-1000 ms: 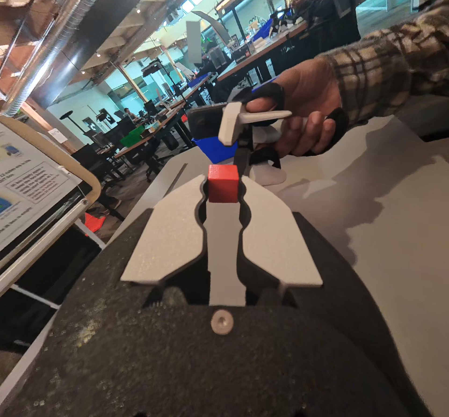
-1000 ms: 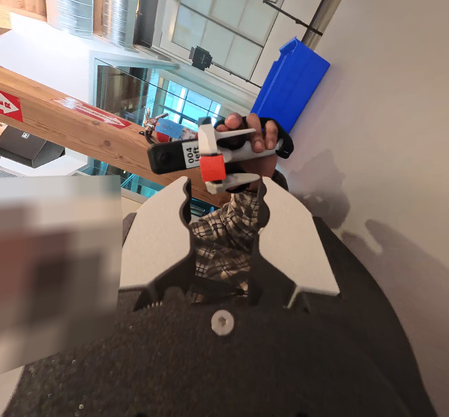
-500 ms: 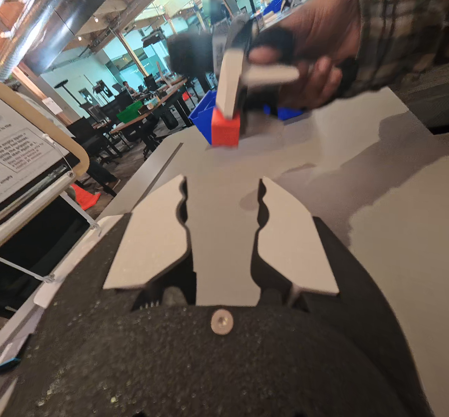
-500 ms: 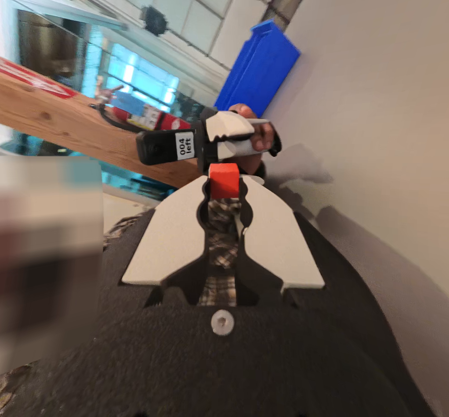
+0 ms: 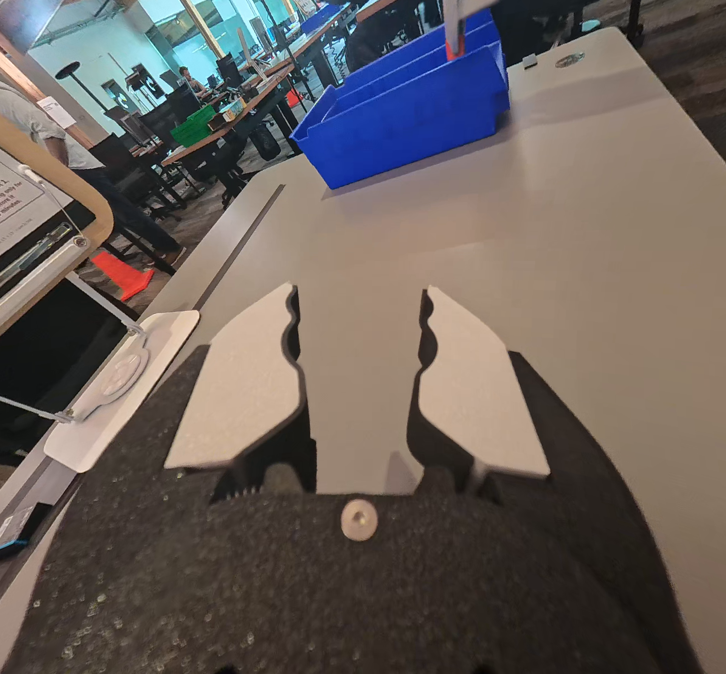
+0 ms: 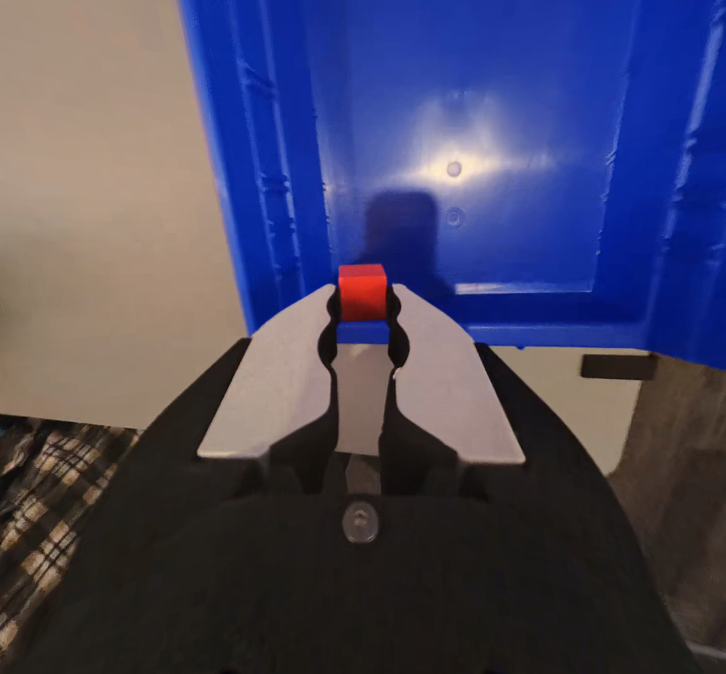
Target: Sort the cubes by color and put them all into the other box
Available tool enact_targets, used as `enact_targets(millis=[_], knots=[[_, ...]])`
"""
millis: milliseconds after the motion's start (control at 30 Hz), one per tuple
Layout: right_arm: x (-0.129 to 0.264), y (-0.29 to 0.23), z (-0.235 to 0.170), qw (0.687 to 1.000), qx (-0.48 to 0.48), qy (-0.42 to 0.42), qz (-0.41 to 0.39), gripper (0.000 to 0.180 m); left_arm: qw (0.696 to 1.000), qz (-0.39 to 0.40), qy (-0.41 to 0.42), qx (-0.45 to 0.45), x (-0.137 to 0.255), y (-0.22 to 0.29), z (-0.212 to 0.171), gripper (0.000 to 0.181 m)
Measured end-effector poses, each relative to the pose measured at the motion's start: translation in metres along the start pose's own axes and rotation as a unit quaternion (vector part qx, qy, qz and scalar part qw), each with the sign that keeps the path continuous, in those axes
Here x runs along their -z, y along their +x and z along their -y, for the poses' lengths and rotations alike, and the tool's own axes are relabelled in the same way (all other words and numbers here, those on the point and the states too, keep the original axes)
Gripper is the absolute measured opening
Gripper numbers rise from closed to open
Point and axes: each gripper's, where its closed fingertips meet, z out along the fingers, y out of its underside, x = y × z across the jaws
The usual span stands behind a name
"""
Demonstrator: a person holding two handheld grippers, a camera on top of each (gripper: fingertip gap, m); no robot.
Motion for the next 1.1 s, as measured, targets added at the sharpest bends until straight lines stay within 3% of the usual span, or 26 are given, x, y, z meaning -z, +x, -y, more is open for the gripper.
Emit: enact_targets(millis=[333, 400, 533, 633, 733, 800, 900, 1000, 1100], knots=[[-0.058, -0.002, -0.026, 0.995, -0.028, -0.088, 0.046, 0.022, 1.0, -0.001, -0.022, -0.005, -0.003, 0.001, -0.013, 0.052], [-0.055, -0.004, -0.027, 0.994, -0.027, -0.094, 0.048, 0.034, 1.0, 0.001, -0.021, -0.005, -0.003, 0.0, -0.013, 0.052], [-0.01, -0.001, -0.009, 0.998, -0.014, -0.053, 0.02, 0.044, 1.0, 0.002, -0.019, -0.003, -0.003, -0.001, -0.013, 0.053], [0.061, -0.017, 0.025, 0.997, 0.02, 0.068, -0.002, 0.043, 1.0, 0.005, -0.023, -0.003, -0.004, -0.002, -0.015, 0.053], [0.124, -0.071, 0.048, 0.97, 0.101, 0.221, 0.023, 0.044, 1.0, 0.01, -0.024, -0.001, -0.004, -0.004, -0.016, 0.053], [0.141, -0.12, 0.046, 0.936, 0.166, 0.303, 0.065, 0.053, 1.0, 0.014, -0.024, 0.0, -0.003, -0.006, -0.016, 0.054], [0.117, -0.192, 0.03, 0.881, 0.254, 0.377, 0.135, 0.059, 1.0, 0.024, -0.021, 0.002, 0.0, -0.012, -0.015, 0.054], [0.05, -0.249, 0.016, 0.835, 0.315, 0.4, 0.21, 0.071, 0.999, 0.034, -0.015, 0.008, 0.006, -0.018, -0.011, 0.054], [-0.02, -0.285, 0.015, 0.814, 0.304, 0.41, 0.277, 0.075, 0.999, 0.047, -0.01, 0.015, 0.012, -0.026, -0.008, 0.054]])
